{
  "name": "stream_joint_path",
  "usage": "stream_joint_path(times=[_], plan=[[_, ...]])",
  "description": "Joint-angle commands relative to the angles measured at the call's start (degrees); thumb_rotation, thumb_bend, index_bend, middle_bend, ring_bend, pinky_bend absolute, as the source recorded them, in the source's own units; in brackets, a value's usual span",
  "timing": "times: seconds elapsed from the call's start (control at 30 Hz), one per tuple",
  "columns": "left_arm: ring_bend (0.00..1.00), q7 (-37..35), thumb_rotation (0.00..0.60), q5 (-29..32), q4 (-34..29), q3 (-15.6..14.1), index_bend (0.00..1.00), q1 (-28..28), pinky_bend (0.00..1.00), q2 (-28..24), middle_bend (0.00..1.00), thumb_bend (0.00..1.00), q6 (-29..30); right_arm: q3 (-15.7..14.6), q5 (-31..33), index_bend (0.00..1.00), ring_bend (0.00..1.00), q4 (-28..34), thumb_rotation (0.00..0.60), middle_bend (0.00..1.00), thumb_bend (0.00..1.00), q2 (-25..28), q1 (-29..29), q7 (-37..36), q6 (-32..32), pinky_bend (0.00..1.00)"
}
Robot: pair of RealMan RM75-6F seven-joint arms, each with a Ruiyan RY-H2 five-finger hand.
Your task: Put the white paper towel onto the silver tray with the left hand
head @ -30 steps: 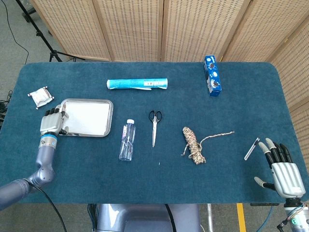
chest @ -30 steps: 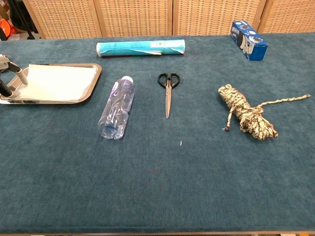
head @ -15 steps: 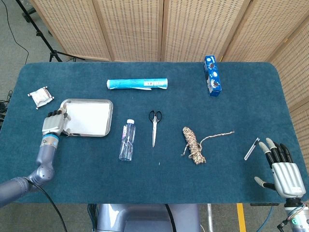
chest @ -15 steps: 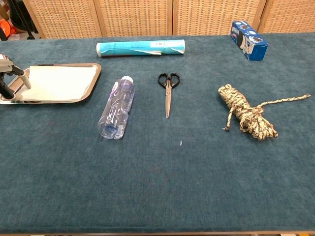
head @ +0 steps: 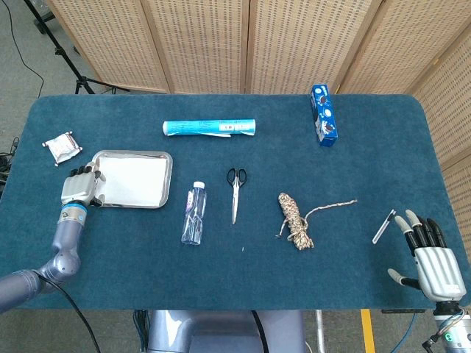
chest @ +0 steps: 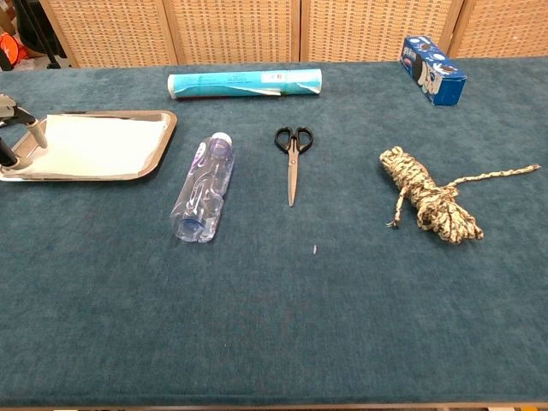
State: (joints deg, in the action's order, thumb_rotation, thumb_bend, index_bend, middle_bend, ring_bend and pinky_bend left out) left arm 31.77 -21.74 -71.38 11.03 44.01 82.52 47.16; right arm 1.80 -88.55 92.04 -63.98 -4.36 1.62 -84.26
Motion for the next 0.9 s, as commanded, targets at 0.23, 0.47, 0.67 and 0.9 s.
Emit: stream_joint_path(times=[0.23,0.47,0.67,0.9], plan=[[0.0,1.2,0.6,2.1,2.0,-1.2,0.33,0.6,0.0,0.6,0.0,0.41,-0.3,0.0,-0.2,0.09,0.0,0.0,0.6,0.0,0.0,0.0,0.1,0.0,-0.2,0.0],[0.0,1.3,0.6,2.9,2.9,-1.3,0.33,0.8,0.0,0.8,0.0,0.41,-0.3,-0.1,-0.2,0.09,0.0,0.0,0.6,0.0,0.0,0.0,0.1,0.0,-0.2,0.0],[0.0,-2.1,0.6,-0.1,1.4,0.3,0.33,0.2,0.0,0.2,0.0,0.41,1.0,-0.1,-0.3,0.09,0.0,0.0,0.6,0.0,0.0,-0.1,0.1,0.1,-0.2,0.0],[0.0,-7.7,0.6,-3.4,-3.7,3.2,0.33,-1.1,0.0,-2.7,0.0,0.39,1.8,-0.1,-0.2,0.09,0.0,0.0,0.6,0.0,0.0,0.0,0.1,0.1,-0.2,0.0]])
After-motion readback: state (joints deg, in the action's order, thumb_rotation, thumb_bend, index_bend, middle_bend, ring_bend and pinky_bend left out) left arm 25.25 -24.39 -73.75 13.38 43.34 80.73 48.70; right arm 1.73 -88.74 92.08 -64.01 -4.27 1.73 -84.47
